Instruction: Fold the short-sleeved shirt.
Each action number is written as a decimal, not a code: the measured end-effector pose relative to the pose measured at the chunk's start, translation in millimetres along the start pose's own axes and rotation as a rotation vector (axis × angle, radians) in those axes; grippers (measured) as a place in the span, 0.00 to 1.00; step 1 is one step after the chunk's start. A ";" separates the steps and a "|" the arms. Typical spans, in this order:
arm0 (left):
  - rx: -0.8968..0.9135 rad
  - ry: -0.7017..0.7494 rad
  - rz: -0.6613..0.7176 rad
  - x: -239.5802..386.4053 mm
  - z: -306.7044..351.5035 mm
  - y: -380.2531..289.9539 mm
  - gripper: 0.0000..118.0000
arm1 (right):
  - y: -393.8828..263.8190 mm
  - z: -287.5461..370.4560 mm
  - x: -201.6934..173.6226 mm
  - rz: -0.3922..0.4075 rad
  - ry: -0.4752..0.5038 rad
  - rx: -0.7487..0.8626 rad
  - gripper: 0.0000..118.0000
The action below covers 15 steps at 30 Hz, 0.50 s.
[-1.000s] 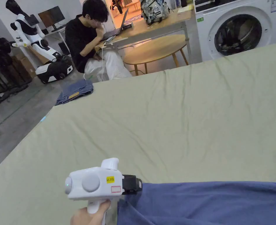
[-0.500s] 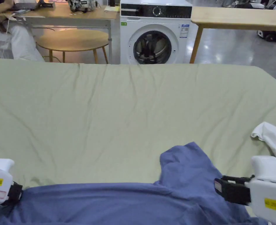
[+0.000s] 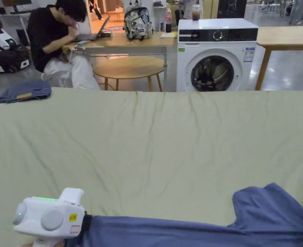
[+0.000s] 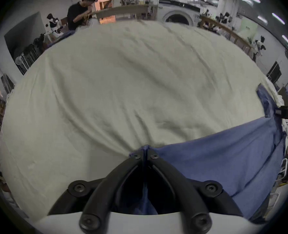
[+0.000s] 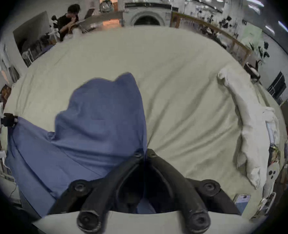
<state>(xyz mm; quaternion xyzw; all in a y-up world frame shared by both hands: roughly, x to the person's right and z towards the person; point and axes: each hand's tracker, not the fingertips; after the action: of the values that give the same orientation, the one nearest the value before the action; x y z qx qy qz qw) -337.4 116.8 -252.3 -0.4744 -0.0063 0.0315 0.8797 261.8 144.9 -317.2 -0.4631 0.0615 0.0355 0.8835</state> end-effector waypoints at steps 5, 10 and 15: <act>0.221 -0.243 0.132 -32.8 96.7 -39.1 0.00 | -48.4 93.5 11.4 -0.070 0.113 0.178 0.00; 0.253 -0.240 0.139 -44.2 160.8 -127.3 0.00 | -139.6 152.5 7.7 -0.082 0.085 0.230 0.00; 0.209 -0.211 0.192 -36.1 155.6 -185.8 0.00 | -201.1 150.2 1.3 -0.101 0.022 0.138 0.00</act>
<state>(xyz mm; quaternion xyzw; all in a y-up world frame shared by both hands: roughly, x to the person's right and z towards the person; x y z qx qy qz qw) -370.6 142.6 -10.9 -0.3727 -0.0500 0.1655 0.9117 298.5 154.1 -69.1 -0.4039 0.0498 -0.0186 0.9132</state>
